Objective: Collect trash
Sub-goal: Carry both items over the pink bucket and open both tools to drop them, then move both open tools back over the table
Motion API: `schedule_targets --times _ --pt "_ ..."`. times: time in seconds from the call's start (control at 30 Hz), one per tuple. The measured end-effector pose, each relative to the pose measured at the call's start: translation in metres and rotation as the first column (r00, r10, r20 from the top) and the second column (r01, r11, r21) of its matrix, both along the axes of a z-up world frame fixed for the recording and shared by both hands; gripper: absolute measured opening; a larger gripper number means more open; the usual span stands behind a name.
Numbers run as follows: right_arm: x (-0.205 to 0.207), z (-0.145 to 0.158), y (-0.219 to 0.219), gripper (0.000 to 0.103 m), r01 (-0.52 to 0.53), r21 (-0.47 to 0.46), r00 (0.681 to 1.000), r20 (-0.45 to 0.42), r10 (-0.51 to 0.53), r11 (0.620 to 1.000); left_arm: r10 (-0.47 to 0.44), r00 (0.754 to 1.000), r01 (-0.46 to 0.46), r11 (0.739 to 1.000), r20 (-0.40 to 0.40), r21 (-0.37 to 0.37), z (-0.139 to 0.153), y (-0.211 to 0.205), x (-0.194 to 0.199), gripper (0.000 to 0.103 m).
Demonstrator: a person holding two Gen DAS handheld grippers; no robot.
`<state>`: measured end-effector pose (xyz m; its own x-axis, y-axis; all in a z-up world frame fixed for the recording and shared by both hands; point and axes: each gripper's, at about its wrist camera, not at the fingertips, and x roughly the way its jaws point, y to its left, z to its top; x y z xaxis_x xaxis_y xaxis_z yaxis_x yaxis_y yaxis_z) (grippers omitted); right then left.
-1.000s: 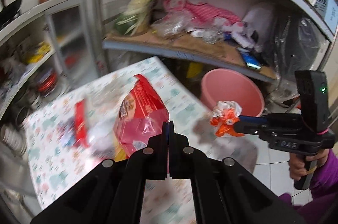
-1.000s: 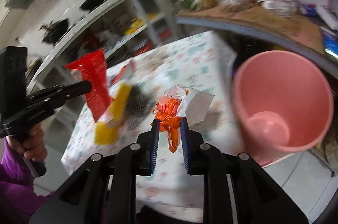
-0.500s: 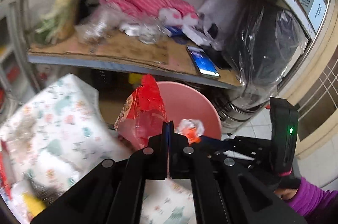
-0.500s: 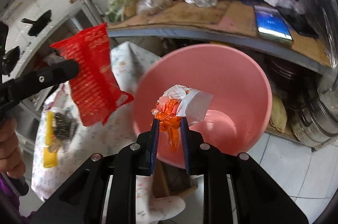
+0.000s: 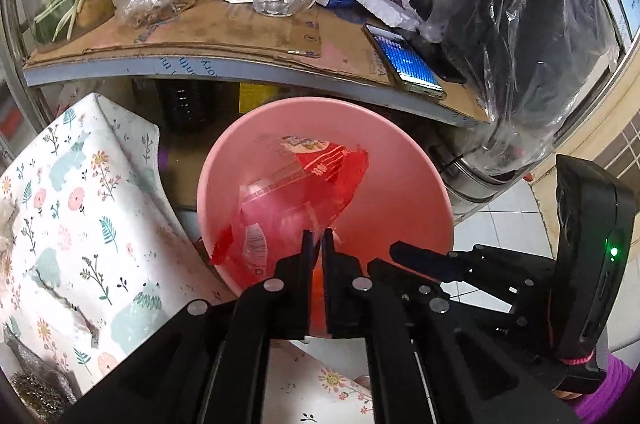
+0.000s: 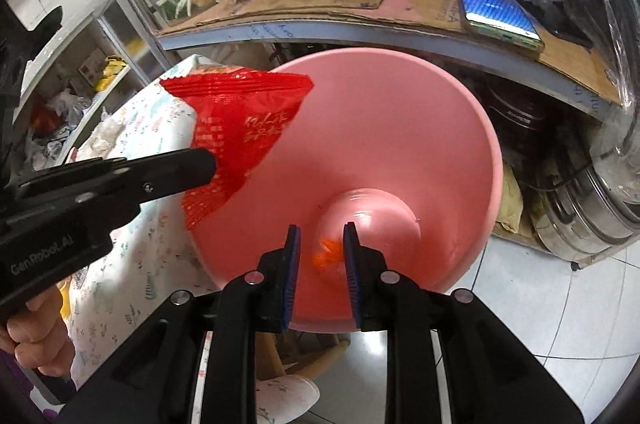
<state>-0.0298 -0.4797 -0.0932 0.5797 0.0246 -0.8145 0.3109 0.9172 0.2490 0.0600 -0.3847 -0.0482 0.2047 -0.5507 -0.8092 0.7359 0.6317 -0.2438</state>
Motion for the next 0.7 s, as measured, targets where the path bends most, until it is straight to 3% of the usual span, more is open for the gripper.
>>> schedule_targets --times 0.1,0.2,0.7 --pt "-0.002 0.001 -0.002 0.025 0.008 -0.002 1.0 -0.005 -0.008 1.0 0.022 1.0 -0.022 1.0 0.017 0.006 0.003 0.002 -0.001 0.025" --pt "-0.007 0.005 -0.002 0.037 0.018 -0.009 1.0 0.004 -0.018 1.0 0.033 0.999 -0.033 0.999 0.023 -0.005 0.008 0.007 -0.003 0.032" --pt "-0.019 0.033 0.026 0.038 -0.017 -0.051 0.998 0.052 0.02 0.999 0.107 0.99 -0.105 0.994 0.095 -0.025 0.041 0.048 -0.023 0.045"
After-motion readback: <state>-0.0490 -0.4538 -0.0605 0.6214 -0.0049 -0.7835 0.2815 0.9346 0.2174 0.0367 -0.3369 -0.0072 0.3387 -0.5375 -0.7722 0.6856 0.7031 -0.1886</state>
